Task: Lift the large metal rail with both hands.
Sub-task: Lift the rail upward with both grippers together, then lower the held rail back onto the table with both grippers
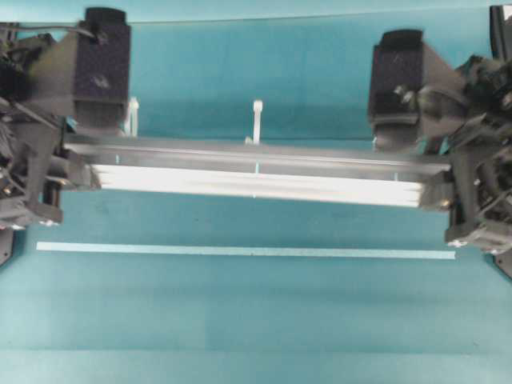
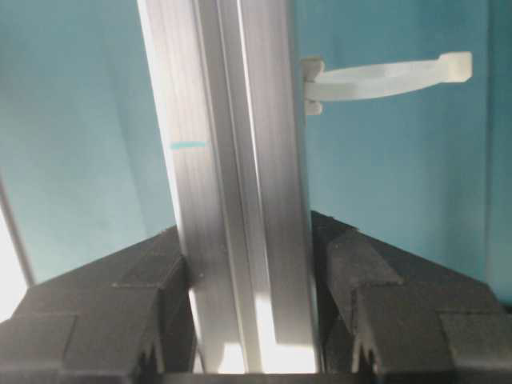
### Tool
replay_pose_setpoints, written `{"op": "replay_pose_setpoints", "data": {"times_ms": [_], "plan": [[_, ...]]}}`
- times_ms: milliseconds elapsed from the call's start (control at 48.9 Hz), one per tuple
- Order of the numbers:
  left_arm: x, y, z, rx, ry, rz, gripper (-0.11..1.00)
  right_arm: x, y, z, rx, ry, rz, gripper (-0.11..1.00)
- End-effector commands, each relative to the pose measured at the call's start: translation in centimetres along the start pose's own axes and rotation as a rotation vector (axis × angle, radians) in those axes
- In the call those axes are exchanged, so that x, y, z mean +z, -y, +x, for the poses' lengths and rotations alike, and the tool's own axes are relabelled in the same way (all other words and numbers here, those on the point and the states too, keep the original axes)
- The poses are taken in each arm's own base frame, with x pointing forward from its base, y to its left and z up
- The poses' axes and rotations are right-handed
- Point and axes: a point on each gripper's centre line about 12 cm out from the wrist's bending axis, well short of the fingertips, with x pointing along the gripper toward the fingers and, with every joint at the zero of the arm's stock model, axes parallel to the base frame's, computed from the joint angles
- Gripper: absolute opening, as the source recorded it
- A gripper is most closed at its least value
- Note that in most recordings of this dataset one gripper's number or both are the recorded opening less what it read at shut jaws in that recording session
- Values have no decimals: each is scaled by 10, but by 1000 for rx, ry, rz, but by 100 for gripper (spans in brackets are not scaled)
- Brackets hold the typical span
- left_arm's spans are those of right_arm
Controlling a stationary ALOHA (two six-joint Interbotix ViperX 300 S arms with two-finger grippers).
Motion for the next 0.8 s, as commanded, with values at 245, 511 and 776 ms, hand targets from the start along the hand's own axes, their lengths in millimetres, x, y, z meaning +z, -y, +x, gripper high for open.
{"op": "replay_pose_setpoints", "data": {"times_ms": [245,511,776], "plan": [[5,-4,-20,5,70,-34,36,8,-3,-24,15,70,29,39],[5,-4,-21,5,71,-31,36,8,-2,-25,15,74,30,39],[3,-4,-13,7,53,-19,36,8,-1,-15,7,49,25,39]]}}
